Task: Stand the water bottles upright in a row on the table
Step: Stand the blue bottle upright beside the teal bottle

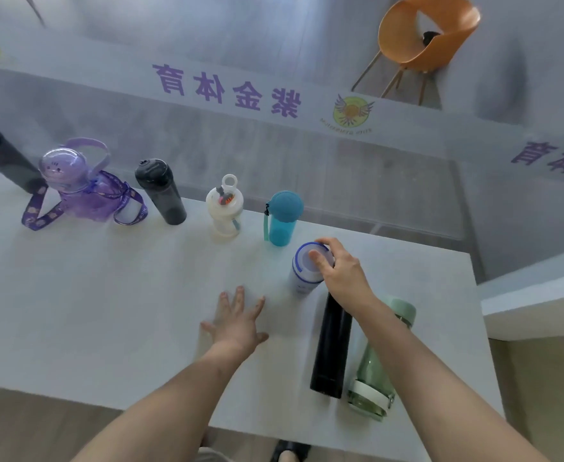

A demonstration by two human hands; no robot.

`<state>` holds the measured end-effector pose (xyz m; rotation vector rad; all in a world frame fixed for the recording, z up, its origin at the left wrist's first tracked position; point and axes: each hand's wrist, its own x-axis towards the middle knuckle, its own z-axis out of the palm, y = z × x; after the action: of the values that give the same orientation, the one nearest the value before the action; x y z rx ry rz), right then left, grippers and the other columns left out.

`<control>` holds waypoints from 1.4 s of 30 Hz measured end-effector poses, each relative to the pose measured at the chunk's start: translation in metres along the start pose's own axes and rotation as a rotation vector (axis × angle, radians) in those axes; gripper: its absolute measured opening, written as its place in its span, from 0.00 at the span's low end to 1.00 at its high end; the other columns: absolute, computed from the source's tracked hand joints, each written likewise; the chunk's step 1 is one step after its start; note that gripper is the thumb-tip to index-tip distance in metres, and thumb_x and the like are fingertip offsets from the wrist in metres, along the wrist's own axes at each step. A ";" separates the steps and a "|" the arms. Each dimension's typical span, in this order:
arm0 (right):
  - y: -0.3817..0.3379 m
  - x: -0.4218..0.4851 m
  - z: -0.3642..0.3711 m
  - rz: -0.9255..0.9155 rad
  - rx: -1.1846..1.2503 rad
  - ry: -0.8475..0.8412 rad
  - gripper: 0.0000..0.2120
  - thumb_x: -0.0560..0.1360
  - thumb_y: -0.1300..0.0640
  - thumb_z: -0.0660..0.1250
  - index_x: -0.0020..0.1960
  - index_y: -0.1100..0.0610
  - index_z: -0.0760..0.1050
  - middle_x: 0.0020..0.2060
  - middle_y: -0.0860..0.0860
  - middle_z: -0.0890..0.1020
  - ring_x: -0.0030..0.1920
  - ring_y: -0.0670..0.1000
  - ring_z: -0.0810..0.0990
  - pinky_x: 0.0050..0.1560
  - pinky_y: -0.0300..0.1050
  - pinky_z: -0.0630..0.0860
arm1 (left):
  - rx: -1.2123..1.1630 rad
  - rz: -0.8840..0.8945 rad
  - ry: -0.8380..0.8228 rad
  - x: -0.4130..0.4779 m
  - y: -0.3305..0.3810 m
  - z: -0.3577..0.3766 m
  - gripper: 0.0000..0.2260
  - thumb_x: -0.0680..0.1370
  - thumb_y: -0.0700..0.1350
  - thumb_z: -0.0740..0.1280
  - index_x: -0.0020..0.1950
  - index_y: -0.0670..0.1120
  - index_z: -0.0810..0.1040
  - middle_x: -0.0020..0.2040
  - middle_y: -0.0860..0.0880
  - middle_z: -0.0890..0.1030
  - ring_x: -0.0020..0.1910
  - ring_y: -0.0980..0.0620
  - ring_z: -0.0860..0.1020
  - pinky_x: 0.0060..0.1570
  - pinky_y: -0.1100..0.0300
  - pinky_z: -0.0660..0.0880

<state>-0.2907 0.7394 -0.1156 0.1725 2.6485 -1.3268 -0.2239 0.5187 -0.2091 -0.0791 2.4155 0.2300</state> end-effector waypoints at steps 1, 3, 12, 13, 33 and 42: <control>0.000 0.002 0.000 -0.010 -0.015 -0.009 0.14 0.83 0.40 0.62 0.65 0.42 0.74 0.57 0.47 0.82 0.57 0.53 0.79 0.59 0.50 0.77 | -0.001 -0.015 0.005 0.000 0.003 0.002 0.40 0.78 0.66 0.67 0.81 0.71 0.44 0.84 0.53 0.34 0.82 0.42 0.36 0.67 0.23 0.61; 0.001 0.003 -0.001 -0.018 -0.034 -0.021 0.15 0.82 0.38 0.61 0.66 0.42 0.73 0.57 0.47 0.82 0.57 0.54 0.80 0.60 0.54 0.77 | 0.002 -0.037 0.006 0.001 0.007 0.006 0.40 0.78 0.66 0.68 0.81 0.71 0.44 0.83 0.52 0.33 0.82 0.41 0.35 0.67 0.23 0.60; 0.015 -0.012 -0.007 -0.171 -0.204 -0.063 0.45 0.65 0.35 0.79 0.74 0.45 0.63 0.67 0.45 0.78 0.62 0.53 0.79 0.59 0.53 0.77 | 0.054 -0.060 -0.019 0.005 0.028 0.009 0.42 0.77 0.65 0.69 0.80 0.72 0.42 0.83 0.53 0.32 0.82 0.42 0.35 0.65 0.22 0.60; 0.017 -0.011 -0.008 -0.184 -0.204 -0.027 0.42 0.66 0.39 0.80 0.73 0.47 0.65 0.65 0.46 0.79 0.60 0.55 0.80 0.58 0.53 0.77 | 0.050 -0.063 -0.021 0.005 0.029 0.009 0.43 0.77 0.65 0.70 0.80 0.72 0.42 0.83 0.52 0.32 0.82 0.41 0.35 0.65 0.22 0.60; 0.034 0.061 -0.048 -0.090 0.000 0.118 0.37 0.71 0.50 0.80 0.74 0.51 0.65 0.63 0.51 0.78 0.59 0.56 0.77 0.62 0.53 0.77 | -0.005 -0.029 -0.066 0.024 0.059 0.000 0.43 0.79 0.59 0.71 0.80 0.73 0.40 0.82 0.52 0.30 0.81 0.43 0.31 0.64 0.18 0.59; 0.033 0.070 -0.050 -0.090 0.035 0.103 0.36 0.73 0.52 0.79 0.74 0.49 0.64 0.63 0.51 0.77 0.59 0.56 0.77 0.62 0.55 0.78 | 0.000 -0.030 -0.070 0.025 0.058 0.002 0.44 0.79 0.59 0.71 0.79 0.73 0.39 0.82 0.52 0.29 0.81 0.42 0.31 0.64 0.17 0.59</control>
<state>-0.3590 0.8011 -0.1259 0.1312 2.7500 -1.4292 -0.2486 0.5758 -0.2191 -0.1048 2.3428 0.2154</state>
